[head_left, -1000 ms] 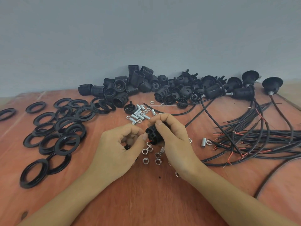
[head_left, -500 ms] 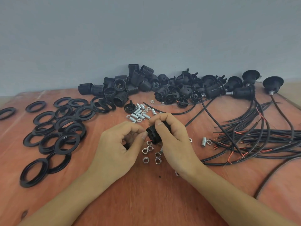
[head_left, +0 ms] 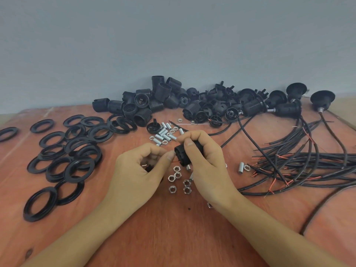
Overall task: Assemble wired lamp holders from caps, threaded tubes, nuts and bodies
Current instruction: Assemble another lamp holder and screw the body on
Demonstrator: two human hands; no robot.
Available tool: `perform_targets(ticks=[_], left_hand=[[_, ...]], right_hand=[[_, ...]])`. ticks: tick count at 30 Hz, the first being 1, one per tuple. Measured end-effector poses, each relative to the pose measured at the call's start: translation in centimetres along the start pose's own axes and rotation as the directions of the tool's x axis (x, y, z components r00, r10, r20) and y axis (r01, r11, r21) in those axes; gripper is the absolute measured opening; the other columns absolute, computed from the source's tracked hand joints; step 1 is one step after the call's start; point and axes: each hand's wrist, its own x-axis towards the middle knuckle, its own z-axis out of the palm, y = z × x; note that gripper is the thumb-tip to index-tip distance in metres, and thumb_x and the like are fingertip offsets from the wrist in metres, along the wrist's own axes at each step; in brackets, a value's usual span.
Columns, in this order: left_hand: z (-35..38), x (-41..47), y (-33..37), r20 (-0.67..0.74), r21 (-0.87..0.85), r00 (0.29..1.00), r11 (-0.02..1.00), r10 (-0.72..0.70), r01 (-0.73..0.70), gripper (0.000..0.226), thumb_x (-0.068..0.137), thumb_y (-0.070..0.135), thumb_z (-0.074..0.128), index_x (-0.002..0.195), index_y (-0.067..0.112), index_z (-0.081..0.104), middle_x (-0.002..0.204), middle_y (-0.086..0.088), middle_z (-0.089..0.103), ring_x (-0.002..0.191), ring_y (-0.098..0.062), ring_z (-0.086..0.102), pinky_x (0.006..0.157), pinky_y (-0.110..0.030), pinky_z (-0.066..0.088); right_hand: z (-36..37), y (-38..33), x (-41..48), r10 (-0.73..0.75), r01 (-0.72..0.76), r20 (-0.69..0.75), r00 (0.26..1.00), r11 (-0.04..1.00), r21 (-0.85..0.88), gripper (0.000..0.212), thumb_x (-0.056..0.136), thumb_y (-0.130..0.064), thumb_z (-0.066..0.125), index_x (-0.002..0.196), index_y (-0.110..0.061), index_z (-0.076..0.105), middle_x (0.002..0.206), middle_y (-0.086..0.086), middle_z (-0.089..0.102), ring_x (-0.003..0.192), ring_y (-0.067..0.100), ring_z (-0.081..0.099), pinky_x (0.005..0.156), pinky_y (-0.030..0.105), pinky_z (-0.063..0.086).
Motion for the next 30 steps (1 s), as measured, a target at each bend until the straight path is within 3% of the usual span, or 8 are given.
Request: perform_targets(ticks=[3,7,12,17,21,23,27,30], left_hand=[[-0.13,0.01,0.11,0.063,-0.012,0.998,1.0,0.001,0.0,0.013,0.082,0.038,0.064,0.075,0.028,0.071,0.061,0.014,0.066,0.056,0.0,0.059,0.056,-0.012,0.044],[0.01,-0.11,-0.05,0.074,0.024,0.997,1.0,0.014,-0.016,0.016,0.089,0.016,0.067,0.076,0.025,0.07,0.062,0.017,0.065,0.059,0.0,0.06,0.06,-0.009,0.043],[0.11,-0.24,0.05,0.079,0.062,0.995,0.996,0.066,-0.071,0.018,0.089,0.009,0.066,0.076,0.021,0.066,0.063,0.013,0.063,0.059,-0.004,0.058,0.059,-0.011,0.042],[0.13,-0.28,-0.18,0.071,0.066,0.992,0.992,0.102,-0.107,0.018,0.091,0.008,0.065,0.077,0.019,0.065,0.063,0.008,0.061,0.059,-0.012,0.057,0.057,-0.024,0.047],[0.13,-0.37,-0.03,0.056,0.061,0.989,0.988,0.135,-0.139,0.012,0.088,0.018,0.064,0.076,0.016,0.066,0.063,0.007,0.062,0.06,-0.013,0.058,0.057,-0.02,0.046],[0.03,-0.26,0.06,0.056,0.061,0.988,0.987,0.143,-0.146,0.012,0.087,0.021,0.063,0.076,0.017,0.067,0.062,0.006,0.062,0.059,-0.016,0.058,0.056,-0.025,0.047],[-0.21,0.02,0.0,0.049,0.069,0.989,0.987,0.139,-0.143,0.01,0.086,0.024,0.064,0.077,0.024,0.068,0.061,0.004,0.062,0.057,-0.017,0.058,0.056,-0.033,0.048],[-0.21,0.02,-0.1,0.043,0.067,0.99,0.988,0.135,-0.137,0.009,0.086,0.025,0.064,0.078,0.026,0.067,0.061,0.003,0.061,0.056,-0.017,0.058,0.056,-0.035,0.047]], right_hand=[[-0.17,0.03,0.03,0.002,-0.002,-0.001,1.0,0.999,-0.045,0.021,0.101,-0.008,0.046,0.092,-0.019,0.062,0.089,0.002,0.054,0.073,-0.001,0.053,0.069,0.014,0.042],[-0.33,0.21,0.01,-0.004,0.005,0.018,1.0,0.996,-0.086,0.02,0.102,-0.009,0.046,0.093,-0.02,0.062,0.091,0.003,0.056,0.076,0.003,0.053,0.071,0.018,0.042],[-0.39,0.32,-0.27,-0.034,0.038,0.03,0.999,0.99,-0.139,0.018,0.097,-0.02,0.045,0.095,-0.023,0.063,0.097,0.002,0.059,0.085,0.007,0.056,0.078,0.026,0.044],[-0.22,0.18,-0.49,-0.073,0.082,0.062,0.995,0.982,-0.169,0.019,0.094,-0.021,0.044,0.092,-0.027,0.062,0.094,-0.003,0.058,0.085,0.004,0.055,0.077,0.017,0.042],[-0.26,0.22,-0.61,-0.084,0.098,0.079,0.993,0.976,-0.195,0.019,0.095,-0.02,0.044,0.092,-0.026,0.062,0.092,-0.008,0.059,0.088,0.007,0.057,0.079,0.018,0.043],[-0.35,0.2,-0.56,-0.085,0.099,0.081,0.993,0.975,-0.198,0.018,0.097,-0.019,0.045,0.094,-0.024,0.062,0.093,-0.006,0.059,0.087,0.006,0.057,0.078,0.017,0.043],[-0.32,0.06,-0.23,-0.03,0.037,0.062,0.998,0.993,-0.116,0.015,0.1,-0.017,0.046,0.1,-0.019,0.062,0.093,0.001,0.057,0.082,0.009,0.052,0.077,0.024,0.042],[-0.29,0.02,-0.19,0.013,-0.009,0.068,0.998,0.998,-0.063,0.023,0.091,-0.022,0.043,0.104,-0.018,0.061,0.098,-0.002,0.058,0.087,0.006,0.053,0.08,0.022,0.042]])
